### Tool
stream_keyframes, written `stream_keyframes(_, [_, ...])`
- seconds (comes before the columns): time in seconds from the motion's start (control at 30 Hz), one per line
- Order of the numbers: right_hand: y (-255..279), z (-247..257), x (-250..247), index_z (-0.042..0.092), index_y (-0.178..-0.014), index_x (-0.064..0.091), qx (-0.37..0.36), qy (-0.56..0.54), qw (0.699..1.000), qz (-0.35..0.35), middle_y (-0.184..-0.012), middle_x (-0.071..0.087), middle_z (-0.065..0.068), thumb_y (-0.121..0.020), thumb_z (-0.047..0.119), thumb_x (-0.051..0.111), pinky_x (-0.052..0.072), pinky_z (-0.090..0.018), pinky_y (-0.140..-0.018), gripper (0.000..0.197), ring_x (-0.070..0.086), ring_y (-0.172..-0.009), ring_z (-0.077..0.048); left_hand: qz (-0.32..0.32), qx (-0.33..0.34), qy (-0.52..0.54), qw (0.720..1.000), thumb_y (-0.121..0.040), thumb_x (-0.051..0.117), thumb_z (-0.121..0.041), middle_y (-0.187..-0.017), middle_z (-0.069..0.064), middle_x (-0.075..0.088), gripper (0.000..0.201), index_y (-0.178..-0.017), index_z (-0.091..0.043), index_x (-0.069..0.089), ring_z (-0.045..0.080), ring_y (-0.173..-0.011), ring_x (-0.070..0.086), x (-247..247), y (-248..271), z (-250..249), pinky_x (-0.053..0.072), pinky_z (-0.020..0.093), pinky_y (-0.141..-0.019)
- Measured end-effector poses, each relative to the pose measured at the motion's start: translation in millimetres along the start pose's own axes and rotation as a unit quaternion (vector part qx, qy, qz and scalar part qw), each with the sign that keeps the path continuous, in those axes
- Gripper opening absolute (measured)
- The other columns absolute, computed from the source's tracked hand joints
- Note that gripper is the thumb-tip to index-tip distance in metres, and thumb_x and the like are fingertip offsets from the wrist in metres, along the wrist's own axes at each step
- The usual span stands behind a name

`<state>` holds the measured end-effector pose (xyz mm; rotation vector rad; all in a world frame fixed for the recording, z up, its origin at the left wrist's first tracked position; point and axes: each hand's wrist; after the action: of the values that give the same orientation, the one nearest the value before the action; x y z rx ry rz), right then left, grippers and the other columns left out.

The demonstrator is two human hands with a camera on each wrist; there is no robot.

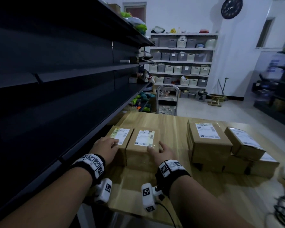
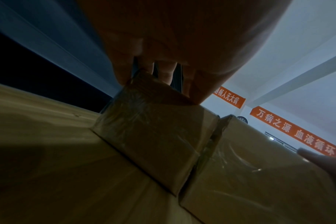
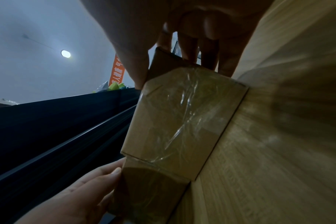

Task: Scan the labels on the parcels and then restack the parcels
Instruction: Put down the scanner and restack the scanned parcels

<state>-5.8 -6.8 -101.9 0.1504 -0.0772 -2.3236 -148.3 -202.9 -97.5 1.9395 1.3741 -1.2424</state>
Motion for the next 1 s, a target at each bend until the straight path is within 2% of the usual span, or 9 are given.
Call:
stream_keyframes(0.07, [-0.1, -1.5, 0.2, 0.026, -0.160, 0.043, -0.001, 0.003, 1.000, -0.001, -0.145, 0.066, -0.006, -0.091, 0.031, 0.080, 0.056, -0.036, -0.098, 0.079, 0.069, -0.114, -0.022, -0.004, 0.002, -0.001, 1.000, -0.110, 0.059, -0.036, -0.157, 0.001, 0.057, 0.039, -0.147, -0.028, 0.068, 0.024, -0.145, 0.051, 0.9, -0.2, 0.6, 0.041, 0.041, -0.125])
stream_keyframes(0.2, [3.6, 3.1, -7.6, 0.023, -0.161, 0.040, -0.006, -0.004, 1.000, 0.012, -0.149, 0.062, -0.007, -0.095, 0.032, 0.077, 0.051, -0.024, -0.072, 0.077, 0.066, -0.093, -0.010, 0.003, -0.004, 0.006, 1.000, -0.110, 0.060, -0.037, -0.160, 0.001, 0.056, 0.040, -0.149, -0.029, 0.066, 0.025, -0.151, 0.046, 1.5, -1.9, 0.9, 0.038, 0.043, -0.128])
stream_keyframes(0.33, [2.4, 7.2, -19.2, 0.026, -0.164, 0.036, -0.005, 0.049, 0.999, -0.017, -0.161, 0.051, -0.007, -0.090, 0.056, 0.074, 0.049, -0.041, -0.105, 0.088, 0.058, -0.137, -0.028, 0.006, -0.018, 0.022, 1.000, -0.107, 0.062, -0.050, -0.178, -0.002, 0.036, 0.052, -0.156, -0.035, 0.060, 0.028, -0.168, 0.020, -3.8, -2.3, -1.3, 0.017, 0.052, -0.137])
stream_keyframes(0.4, [2.4, 9.8, -29.0, 0.023, -0.160, 0.041, -0.021, 0.033, 0.999, -0.024, -0.159, 0.053, -0.005, -0.091, 0.060, 0.071, 0.047, -0.043, -0.110, 0.084, 0.055, -0.140, -0.028, -0.025, -0.009, 0.035, 0.999, -0.106, 0.062, -0.052, -0.180, -0.002, 0.032, 0.053, -0.156, -0.033, 0.061, 0.027, -0.170, 0.015, -10.1, 0.7, -8.8, 0.012, 0.055, -0.137])
stream_keyframes(0.53, [4.6, 15.2, -50.3, 0.017, -0.122, 0.072, -0.044, -0.042, 0.997, -0.047, -0.123, 0.077, -0.002, -0.082, 0.065, 0.072, 0.057, -0.046, -0.103, 0.062, 0.073, -0.112, -0.023, -0.109, 0.047, 0.130, 0.984, -0.104, 0.068, -0.046, -0.164, -0.001, 0.054, 0.041, -0.137, -0.022, 0.075, 0.024, -0.153, 0.046, -19.0, 18.3, -46.4, 0.036, 0.045, -0.128])
stream_keyframes(0.6, [6.3, 19.4, -61.6, 0.011, -0.106, 0.073, -0.040, -0.156, 0.986, -0.033, -0.112, 0.080, -0.013, -0.091, 0.046, 0.075, 0.060, -0.048, -0.099, 0.038, 0.077, -0.104, -0.027, -0.105, 0.056, 0.181, 0.976, -0.104, 0.068, -0.046, -0.149, -0.003, 0.063, 0.039, -0.134, -0.022, 0.075, 0.020, -0.136, 0.058, -13.9, 29.1, -77.1, 0.046, 0.039, -0.116])
stream_keyframes(0.7, [15.0, 35.6, -88.9, 0.001, -0.107, 0.070, -0.048, -0.212, 0.975, -0.048, -0.106, 0.079, -0.019, -0.101, 0.026, 0.069, 0.063, -0.045, -0.092, 0.025, 0.079, -0.099, -0.030, -0.038, 0.055, 0.285, 0.956, -0.104, 0.068, -0.049, -0.138, -0.002, 0.068, 0.042, -0.140, -0.026, 0.069, 0.019, -0.125, 0.065, 2.4, 44.7, -125.0, 0.054, 0.040, -0.107])
stream_keyframes(0.87, [27.4, 59.3, -149.0, 0.006, -0.101, 0.072, -0.108, -0.129, 0.969, -0.179, -0.083, 0.071, -0.005, -0.103, 0.036, 0.063, 0.055, -0.027, -0.061, 0.031, 0.065, -0.071, -0.019, 0.051, 0.052, 0.360, 0.930, -0.107, 0.064, -0.048, -0.136, -0.005, 0.069, 0.047, -0.146, -0.021, 0.063, 0.016, -0.122, 0.065, 40.9, 55.6, -188.6, 0.052, 0.036, -0.107])
stream_keyframes(1.0, [24.0, 56.8, -198.7, 0.017, -0.113, 0.068, -0.088, -0.084, 0.961, -0.250, -0.100, 0.069, 0.001, -0.104, 0.040, 0.059, 0.044, -0.029, -0.075, 0.026, 0.059, -0.083, -0.010, 0.107, 0.023, 0.389, 0.915, -0.099, 0.061, -0.064, -0.142, -0.003, 0.069, 0.066, -0.150, -0.022, 0.062, 0.020, -0.128, 0.065, 72.3, 53.5, -215.8, 0.053, 0.050, -0.117])
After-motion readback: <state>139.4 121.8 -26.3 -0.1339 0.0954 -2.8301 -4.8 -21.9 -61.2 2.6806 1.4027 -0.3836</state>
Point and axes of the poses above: each hand's wrist, its own y-axis away from the middle knuckle, its own x-axis out of the palm, z = x × y
